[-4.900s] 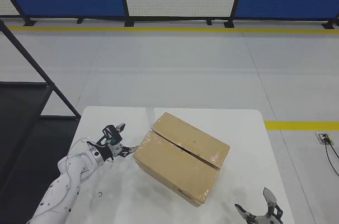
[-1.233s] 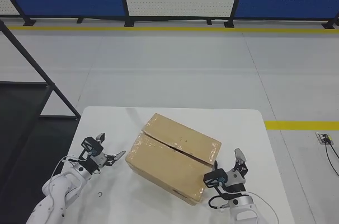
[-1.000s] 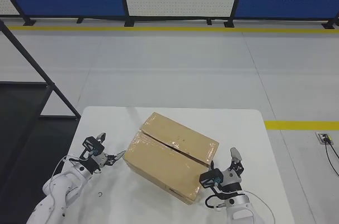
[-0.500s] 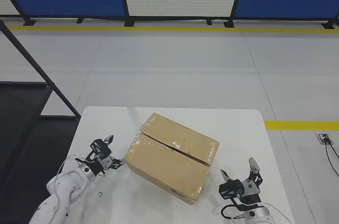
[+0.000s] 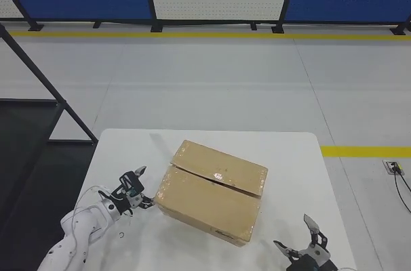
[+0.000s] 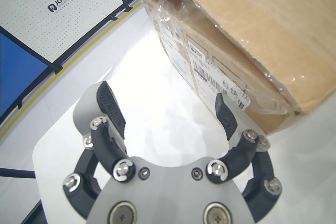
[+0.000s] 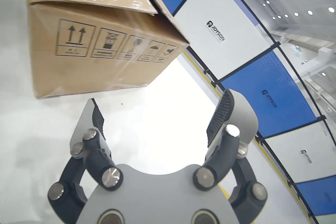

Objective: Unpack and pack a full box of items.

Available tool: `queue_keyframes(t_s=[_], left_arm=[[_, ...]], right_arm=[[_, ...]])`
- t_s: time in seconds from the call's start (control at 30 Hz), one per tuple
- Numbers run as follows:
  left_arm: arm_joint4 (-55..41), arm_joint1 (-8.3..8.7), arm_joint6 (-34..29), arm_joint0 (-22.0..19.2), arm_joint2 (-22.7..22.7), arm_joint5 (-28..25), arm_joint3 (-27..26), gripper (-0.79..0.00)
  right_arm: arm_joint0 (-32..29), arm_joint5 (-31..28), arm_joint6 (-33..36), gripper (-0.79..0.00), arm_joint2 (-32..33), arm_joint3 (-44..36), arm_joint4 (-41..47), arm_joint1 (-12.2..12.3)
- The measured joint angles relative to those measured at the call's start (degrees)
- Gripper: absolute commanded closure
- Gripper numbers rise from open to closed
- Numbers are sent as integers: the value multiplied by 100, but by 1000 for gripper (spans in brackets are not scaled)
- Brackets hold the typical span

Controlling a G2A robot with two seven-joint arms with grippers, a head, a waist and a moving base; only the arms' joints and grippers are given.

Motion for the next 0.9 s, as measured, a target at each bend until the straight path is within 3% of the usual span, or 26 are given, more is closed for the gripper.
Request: queue_keyframes(t_s=[0.4,0.9], left_arm=[[50,7,-77,-34,20,-55,-2,-785],[48,13,-26,195,114,-69,-261,-785]], right_arm=[[23,-87,-34,-785,-31,-13,-30,12],[440,-1770,-661,-785,5,890,1050,175]])
